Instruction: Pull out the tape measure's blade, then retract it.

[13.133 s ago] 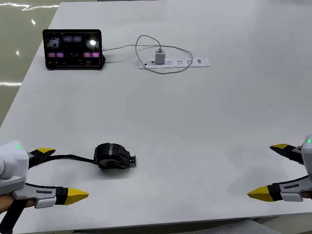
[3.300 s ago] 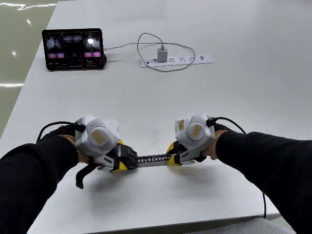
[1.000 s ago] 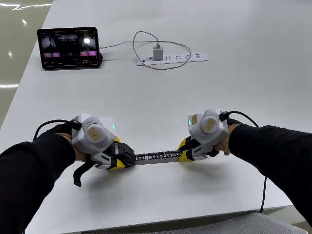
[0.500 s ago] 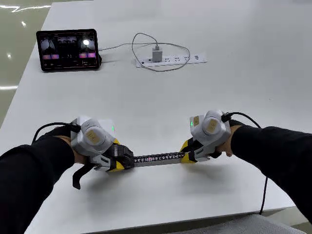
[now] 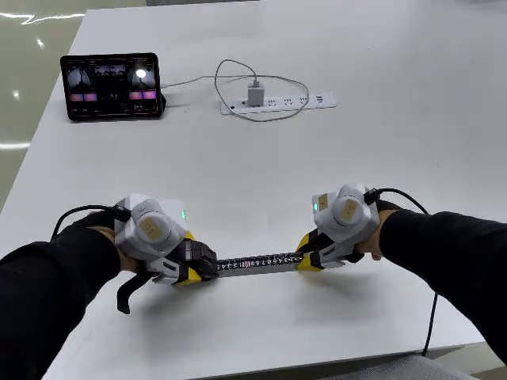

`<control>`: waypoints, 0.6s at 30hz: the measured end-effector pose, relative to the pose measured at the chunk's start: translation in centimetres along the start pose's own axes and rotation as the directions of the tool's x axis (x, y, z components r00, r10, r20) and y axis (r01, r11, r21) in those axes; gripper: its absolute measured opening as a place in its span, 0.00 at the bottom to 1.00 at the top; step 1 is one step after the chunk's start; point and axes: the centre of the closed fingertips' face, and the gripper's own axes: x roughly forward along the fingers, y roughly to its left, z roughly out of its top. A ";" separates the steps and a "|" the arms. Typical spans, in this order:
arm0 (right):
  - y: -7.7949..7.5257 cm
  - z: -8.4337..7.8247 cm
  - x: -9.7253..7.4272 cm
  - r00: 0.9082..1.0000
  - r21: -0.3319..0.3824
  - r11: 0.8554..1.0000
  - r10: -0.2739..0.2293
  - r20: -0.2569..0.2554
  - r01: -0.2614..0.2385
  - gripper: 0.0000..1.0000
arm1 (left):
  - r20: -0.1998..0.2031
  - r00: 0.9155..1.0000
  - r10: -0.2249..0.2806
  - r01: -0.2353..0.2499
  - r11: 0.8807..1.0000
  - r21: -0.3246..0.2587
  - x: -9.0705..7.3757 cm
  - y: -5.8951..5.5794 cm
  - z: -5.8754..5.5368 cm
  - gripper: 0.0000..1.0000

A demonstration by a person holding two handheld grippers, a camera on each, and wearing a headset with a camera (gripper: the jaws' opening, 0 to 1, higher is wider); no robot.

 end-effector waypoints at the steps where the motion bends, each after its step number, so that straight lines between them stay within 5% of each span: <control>1: 0.0 0.0 0.0 1.000 0.001 1.000 0.001 -0.001 -0.001 0.10 | 0.001 1.000 -0.001 0.001 1.000 -0.001 0.0 0.0 0.0 0.32; 18: 0.0 -0.9 -0.5 1.000 0.015 1.000 -0.002 -0.006 0.002 0.10 | -0.002 1.000 0.000 0.000 1.000 -0.001 0.0 0.0 0.0 0.32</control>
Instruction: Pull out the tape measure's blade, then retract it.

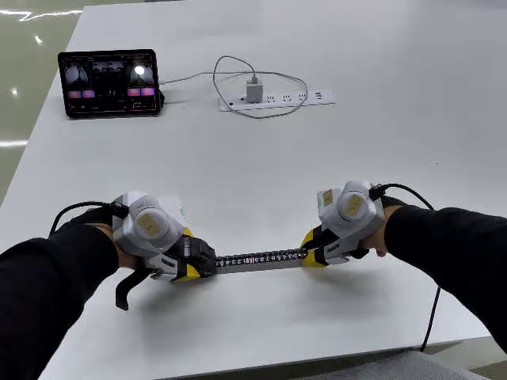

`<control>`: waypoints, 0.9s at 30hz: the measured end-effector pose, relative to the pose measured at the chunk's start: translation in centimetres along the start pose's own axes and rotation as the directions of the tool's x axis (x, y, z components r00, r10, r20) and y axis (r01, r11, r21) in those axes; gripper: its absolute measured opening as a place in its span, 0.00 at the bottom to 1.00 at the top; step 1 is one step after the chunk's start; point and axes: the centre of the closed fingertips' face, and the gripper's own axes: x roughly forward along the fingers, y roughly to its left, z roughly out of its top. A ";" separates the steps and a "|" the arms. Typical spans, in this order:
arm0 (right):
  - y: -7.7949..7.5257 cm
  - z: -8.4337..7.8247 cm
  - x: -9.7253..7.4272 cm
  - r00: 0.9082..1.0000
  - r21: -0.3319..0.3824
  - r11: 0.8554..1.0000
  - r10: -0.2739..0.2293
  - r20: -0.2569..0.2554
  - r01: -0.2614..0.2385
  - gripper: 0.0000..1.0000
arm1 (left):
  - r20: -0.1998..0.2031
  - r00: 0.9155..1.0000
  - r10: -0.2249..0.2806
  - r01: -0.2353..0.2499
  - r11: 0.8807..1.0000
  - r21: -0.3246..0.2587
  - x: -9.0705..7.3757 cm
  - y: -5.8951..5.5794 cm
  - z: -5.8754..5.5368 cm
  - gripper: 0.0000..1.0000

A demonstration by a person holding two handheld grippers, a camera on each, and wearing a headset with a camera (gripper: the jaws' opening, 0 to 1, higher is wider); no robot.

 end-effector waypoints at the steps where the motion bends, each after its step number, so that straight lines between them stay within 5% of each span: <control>1: 0.0 0.0 0.0 1.000 0.000 1.000 0.000 0.000 0.000 0.10 | 0.000 1.000 0.000 0.000 1.000 0.000 0.0 0.0 0.0 0.32; 27: -0.3 -1.3 -0.8 1.000 0.008 1.000 -0.007 -0.011 0.007 0.10 | 0.004 1.000 0.004 -0.004 1.000 -0.002 0.0 -0.1 0.0 0.32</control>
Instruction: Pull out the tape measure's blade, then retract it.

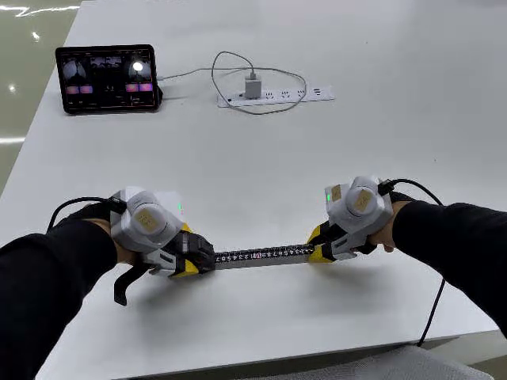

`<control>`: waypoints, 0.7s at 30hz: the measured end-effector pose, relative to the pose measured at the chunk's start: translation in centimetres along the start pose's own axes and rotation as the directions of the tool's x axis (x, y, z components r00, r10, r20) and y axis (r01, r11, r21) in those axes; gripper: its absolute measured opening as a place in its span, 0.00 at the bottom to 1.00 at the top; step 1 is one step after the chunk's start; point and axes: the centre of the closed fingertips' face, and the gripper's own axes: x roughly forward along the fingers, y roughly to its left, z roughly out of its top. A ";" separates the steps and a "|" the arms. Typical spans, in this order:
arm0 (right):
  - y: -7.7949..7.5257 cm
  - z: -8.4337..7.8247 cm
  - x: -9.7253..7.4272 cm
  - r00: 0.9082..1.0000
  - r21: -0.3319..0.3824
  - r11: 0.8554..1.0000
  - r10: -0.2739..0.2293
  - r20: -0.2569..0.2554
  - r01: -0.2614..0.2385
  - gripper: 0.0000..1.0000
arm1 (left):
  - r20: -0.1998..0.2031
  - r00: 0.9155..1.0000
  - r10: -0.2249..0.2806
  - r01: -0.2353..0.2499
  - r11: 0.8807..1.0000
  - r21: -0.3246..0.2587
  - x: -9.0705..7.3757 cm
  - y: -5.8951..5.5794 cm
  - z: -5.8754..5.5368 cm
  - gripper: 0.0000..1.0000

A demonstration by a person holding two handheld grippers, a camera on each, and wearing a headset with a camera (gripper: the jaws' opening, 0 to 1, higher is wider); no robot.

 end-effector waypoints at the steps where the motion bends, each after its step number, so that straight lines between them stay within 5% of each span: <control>1: 0.0 0.0 0.0 1.000 0.000 1.000 0.000 0.000 0.000 0.10 | 0.000 1.000 0.001 -0.001 1.000 0.001 0.0 0.0 0.0 0.32; 21: -0.2 -0.7 -0.5 1.000 0.004 1.000 -0.007 0.002 0.007 0.10 | 0.002 1.000 -0.011 0.011 1.000 -0.003 0.1 0.1 -0.1 0.33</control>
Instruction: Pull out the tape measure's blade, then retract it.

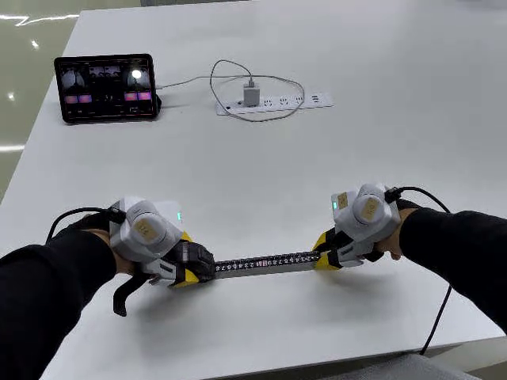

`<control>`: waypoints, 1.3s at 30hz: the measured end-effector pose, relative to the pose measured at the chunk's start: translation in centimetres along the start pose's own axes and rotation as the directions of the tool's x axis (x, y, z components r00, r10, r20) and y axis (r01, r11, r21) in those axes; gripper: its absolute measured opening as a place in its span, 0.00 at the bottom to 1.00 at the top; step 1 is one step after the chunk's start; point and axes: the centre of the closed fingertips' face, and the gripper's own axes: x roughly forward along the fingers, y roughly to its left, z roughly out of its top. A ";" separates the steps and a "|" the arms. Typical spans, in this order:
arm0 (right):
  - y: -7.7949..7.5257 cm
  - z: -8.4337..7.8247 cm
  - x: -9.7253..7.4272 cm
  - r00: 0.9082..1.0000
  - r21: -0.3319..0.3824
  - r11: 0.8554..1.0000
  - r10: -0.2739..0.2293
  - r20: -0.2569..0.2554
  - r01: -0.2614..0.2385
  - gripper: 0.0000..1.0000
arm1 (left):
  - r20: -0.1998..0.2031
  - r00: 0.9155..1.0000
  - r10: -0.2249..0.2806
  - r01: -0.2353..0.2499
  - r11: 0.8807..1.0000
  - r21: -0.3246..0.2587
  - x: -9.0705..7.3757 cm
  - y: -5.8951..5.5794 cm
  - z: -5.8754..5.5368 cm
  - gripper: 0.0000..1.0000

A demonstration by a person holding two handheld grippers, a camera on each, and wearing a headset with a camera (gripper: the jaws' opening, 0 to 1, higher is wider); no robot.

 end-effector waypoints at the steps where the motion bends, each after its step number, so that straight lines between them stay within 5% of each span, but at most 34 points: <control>1: 0.0 0.0 0.0 1.000 0.001 1.000 0.000 0.001 0.000 0.10 | 0.000 1.000 0.000 0.000 1.000 0.000 0.0 0.0 0.0 0.33; 39: -0.5 -2.1 -1.5 1.000 0.013 1.000 -0.018 -0.015 0.018 0.10 | 0.003 1.000 0.012 -0.012 1.000 -0.004 -0.2 -0.2 0.3 0.33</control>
